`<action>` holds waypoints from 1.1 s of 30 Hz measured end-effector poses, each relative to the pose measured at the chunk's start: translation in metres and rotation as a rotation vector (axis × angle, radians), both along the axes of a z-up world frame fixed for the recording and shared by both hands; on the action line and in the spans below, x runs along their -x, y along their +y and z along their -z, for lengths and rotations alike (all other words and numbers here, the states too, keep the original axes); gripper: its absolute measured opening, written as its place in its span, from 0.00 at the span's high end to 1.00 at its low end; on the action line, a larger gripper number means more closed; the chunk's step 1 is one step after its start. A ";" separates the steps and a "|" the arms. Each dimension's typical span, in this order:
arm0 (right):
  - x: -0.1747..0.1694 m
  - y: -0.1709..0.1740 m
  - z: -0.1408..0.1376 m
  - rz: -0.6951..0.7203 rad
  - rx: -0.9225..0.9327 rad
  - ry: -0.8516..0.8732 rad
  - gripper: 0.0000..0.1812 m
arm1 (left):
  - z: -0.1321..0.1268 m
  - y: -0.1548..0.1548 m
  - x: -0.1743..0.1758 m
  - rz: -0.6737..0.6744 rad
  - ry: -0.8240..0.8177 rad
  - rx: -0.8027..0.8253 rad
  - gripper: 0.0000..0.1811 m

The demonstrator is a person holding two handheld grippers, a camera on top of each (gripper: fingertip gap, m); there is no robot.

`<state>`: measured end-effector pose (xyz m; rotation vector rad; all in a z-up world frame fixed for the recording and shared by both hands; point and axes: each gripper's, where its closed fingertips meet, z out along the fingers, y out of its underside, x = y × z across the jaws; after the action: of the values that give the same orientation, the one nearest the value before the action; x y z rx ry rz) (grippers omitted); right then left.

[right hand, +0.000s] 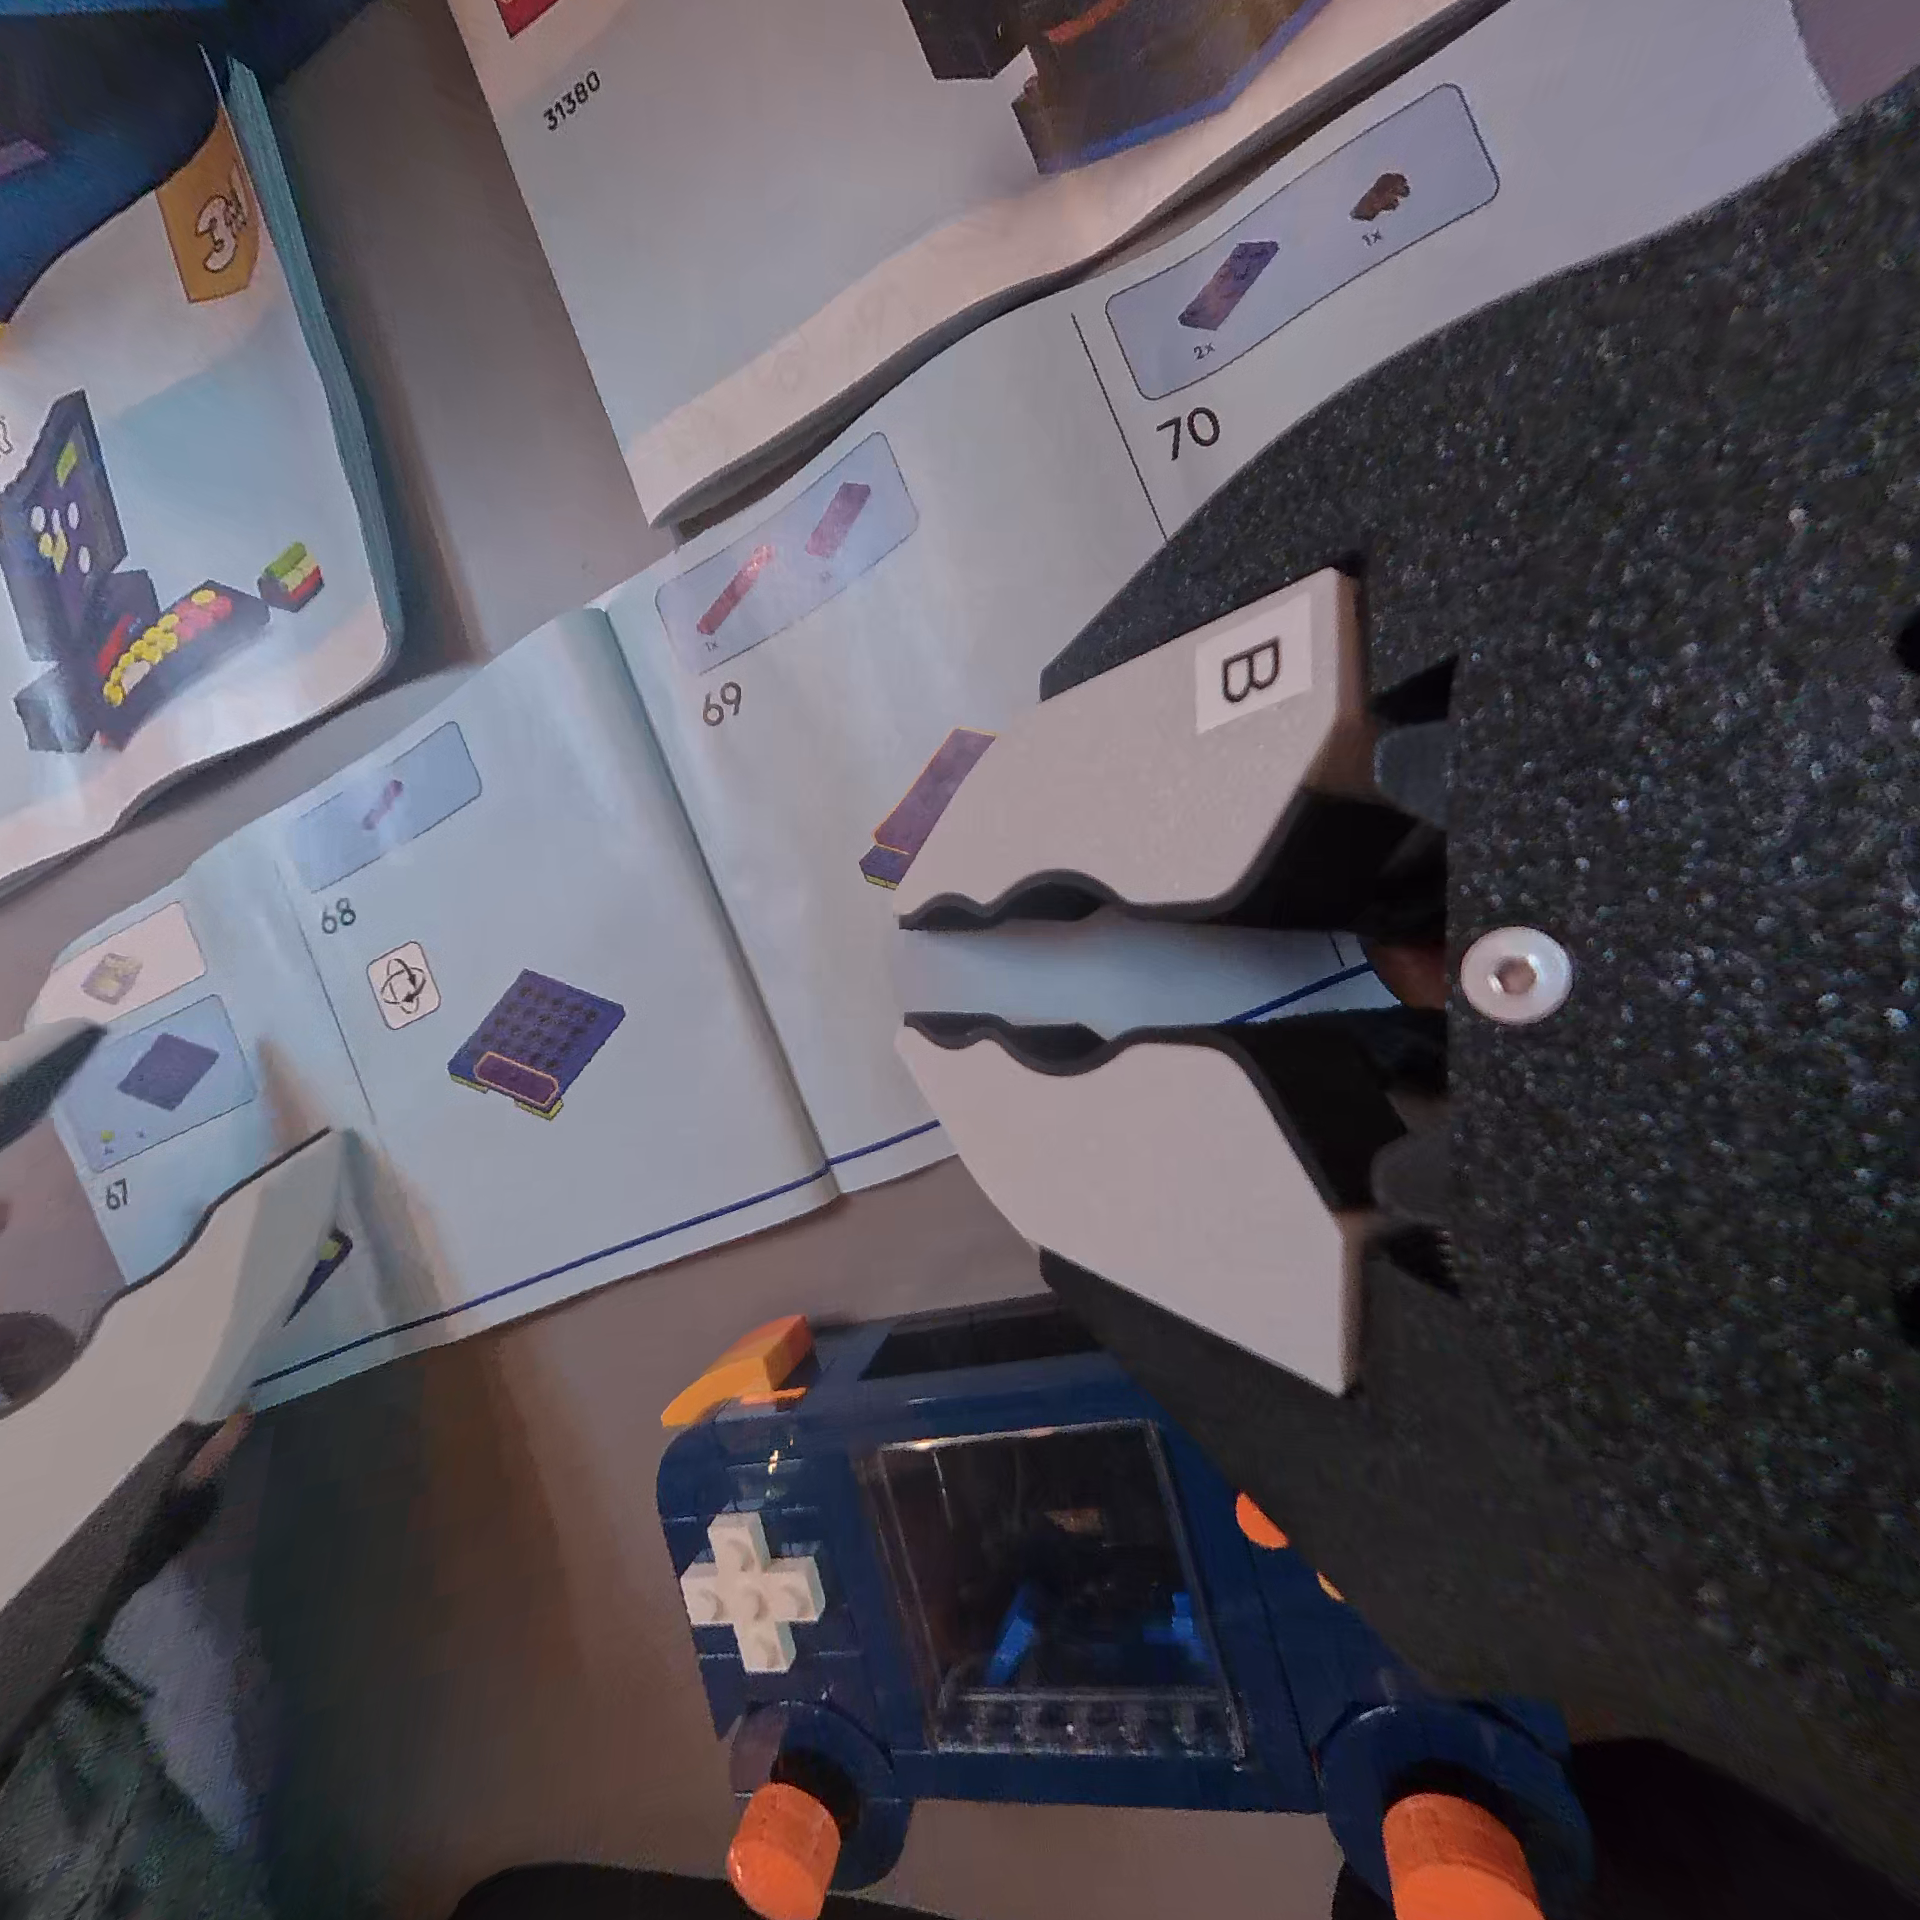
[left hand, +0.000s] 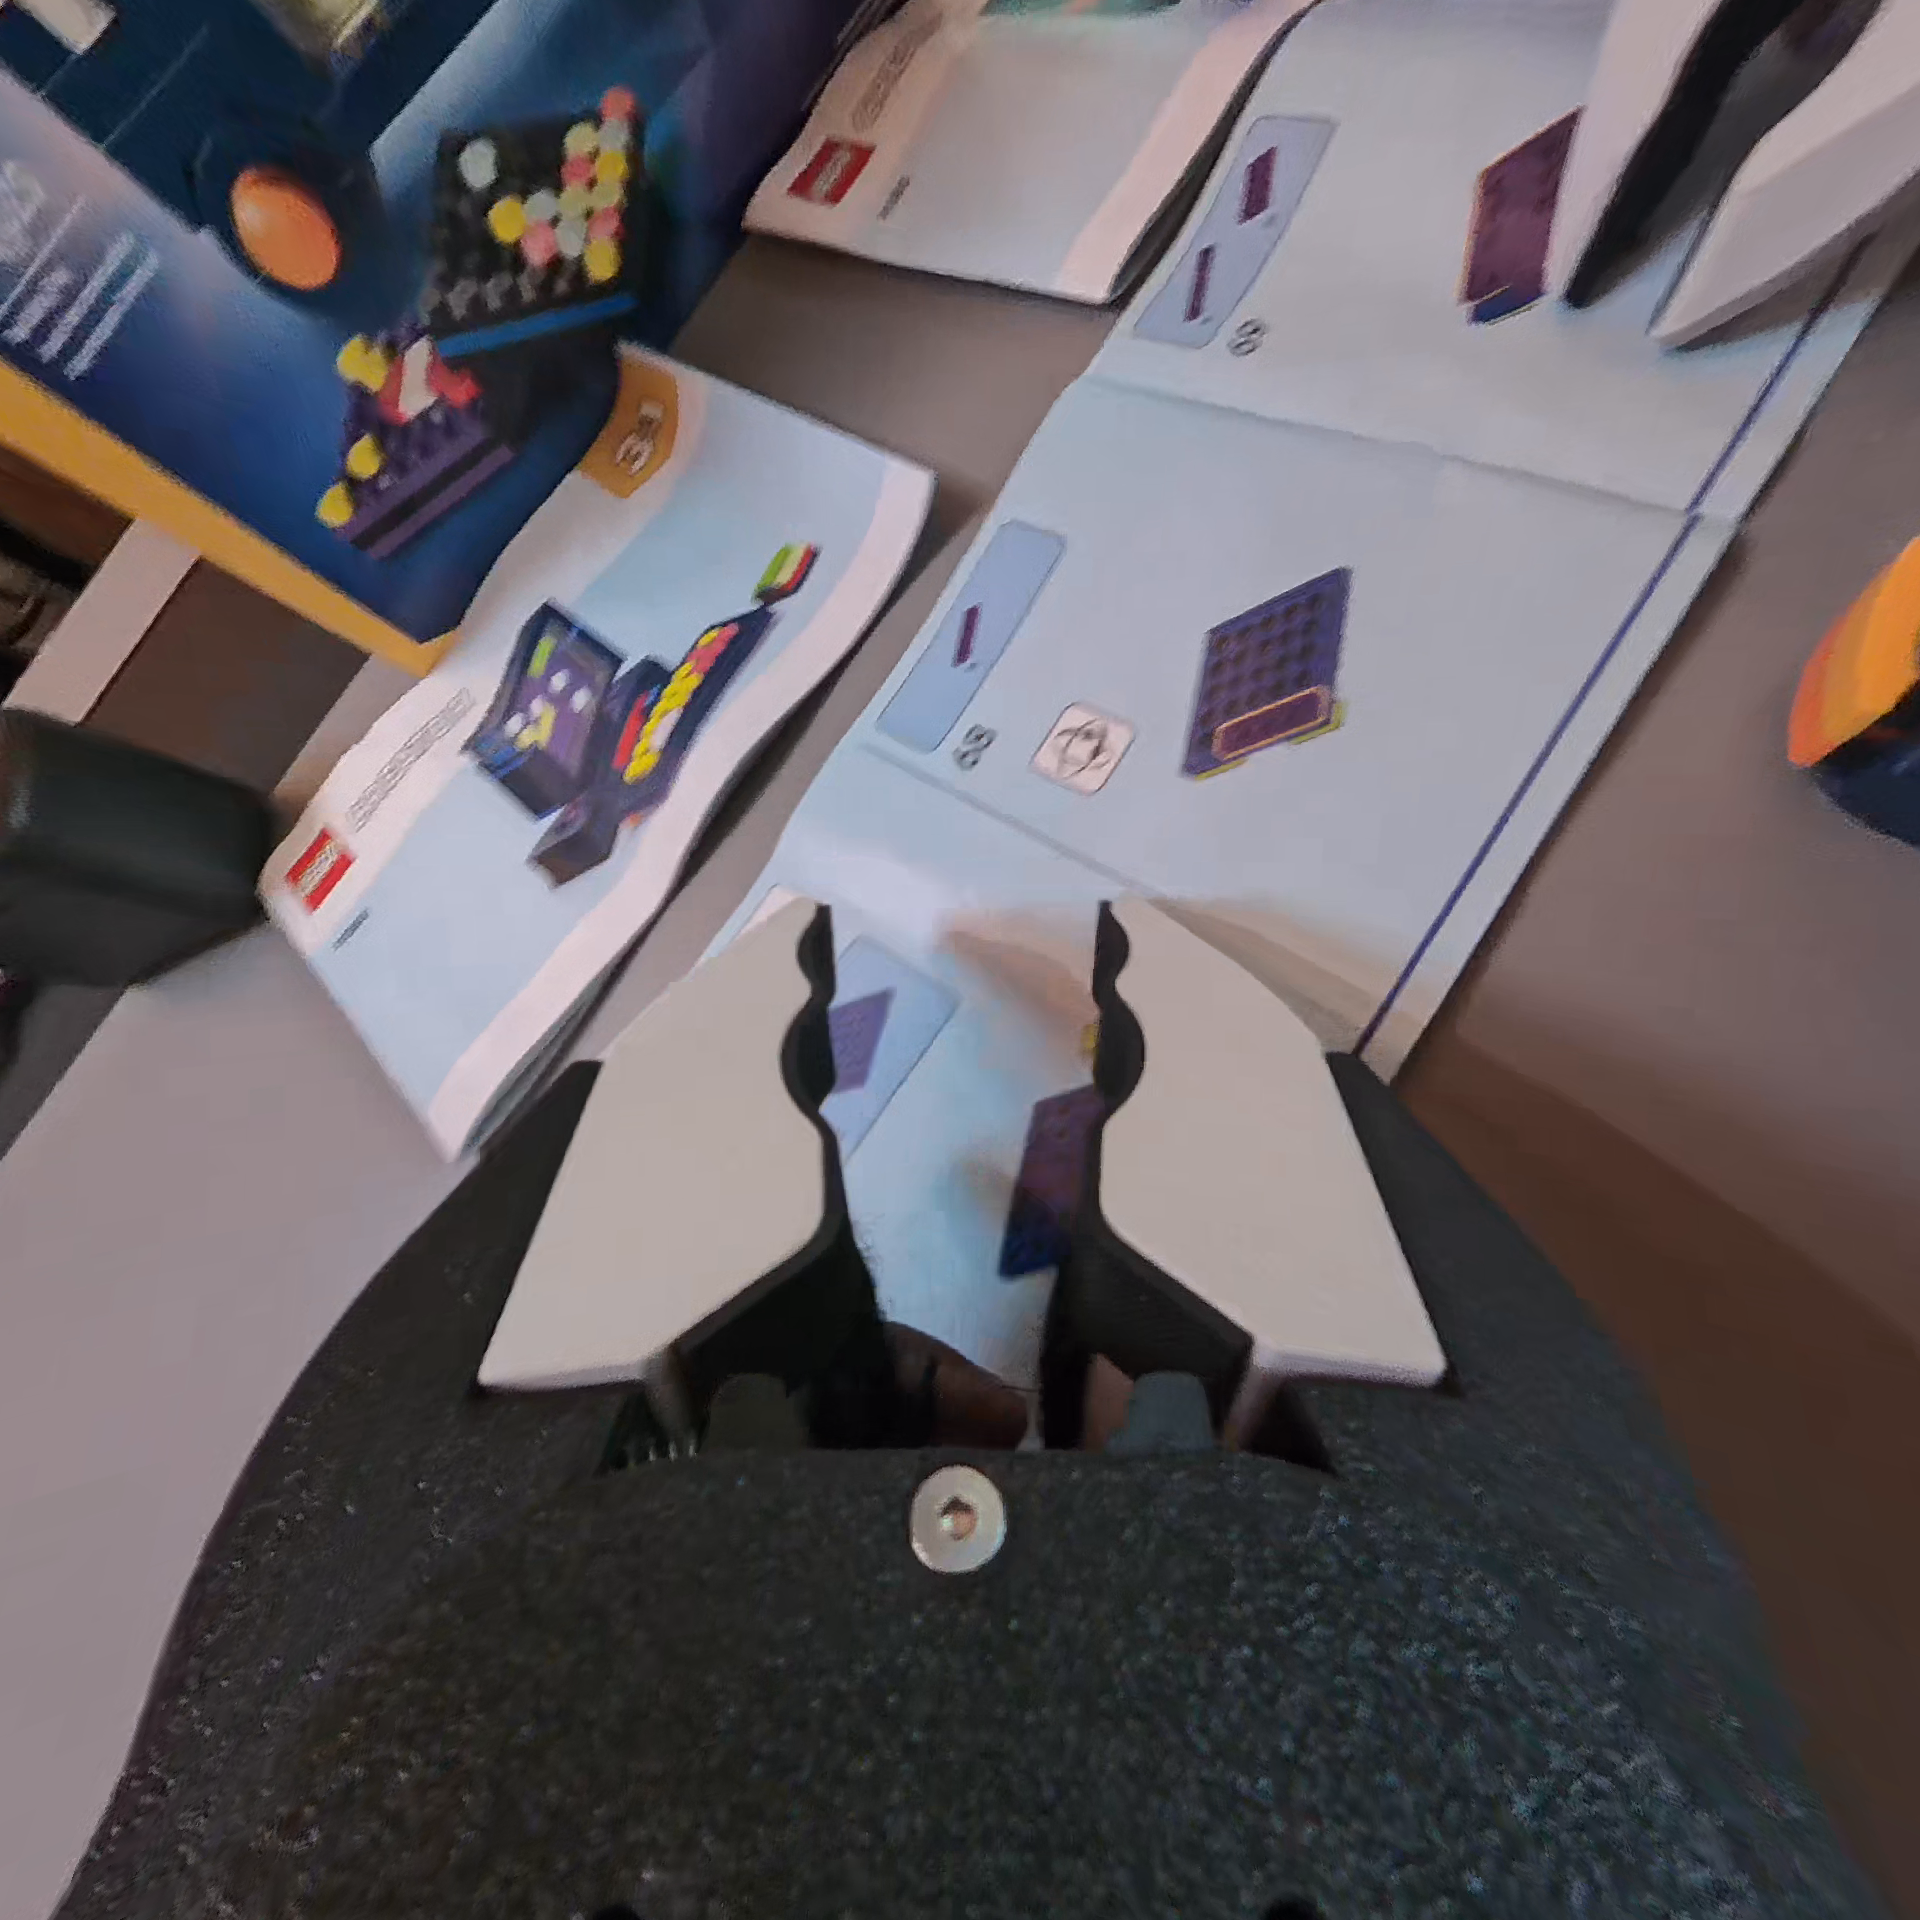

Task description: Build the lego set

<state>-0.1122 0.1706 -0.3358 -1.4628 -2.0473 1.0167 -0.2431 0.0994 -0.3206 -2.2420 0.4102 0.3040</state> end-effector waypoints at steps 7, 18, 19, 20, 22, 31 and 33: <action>0.001 0.001 0.000 0.006 0.022 -0.006 0.93 | -0.084 -0.013 0.070 -0.379 0.248 -0.474 0.75; 0.001 0.000 0.000 0.003 0.030 -0.008 0.93 | -0.081 -0.010 0.062 -0.339 0.103 -0.513 0.86; 0.001 0.000 0.000 0.003 0.033 -0.008 0.93 | -0.078 -0.010 0.061 -0.322 0.086 -0.491 0.86; 0.001 0.000 0.000 0.004 0.036 -0.009 0.93 | -0.075 -0.008 0.055 -0.280 0.051 -0.468 0.86; 0.001 0.000 0.000 0.005 0.042 -0.011 0.93 | -0.065 0.001 0.028 -0.118 -0.074 -0.419 0.85; 0.002 0.002 0.000 0.016 0.054 -0.016 0.95 | 0.011 0.013 -0.034 0.141 0.036 -0.029 0.95; 0.001 -0.001 -0.003 -0.019 0.042 -0.001 0.91 | 0.011 0.013 -0.032 0.118 0.031 -0.018 0.94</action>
<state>-0.1136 0.1701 -0.3332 -1.4670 -2.0559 1.0726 -0.2108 0.1123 -0.3312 -2.1879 0.5518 0.2795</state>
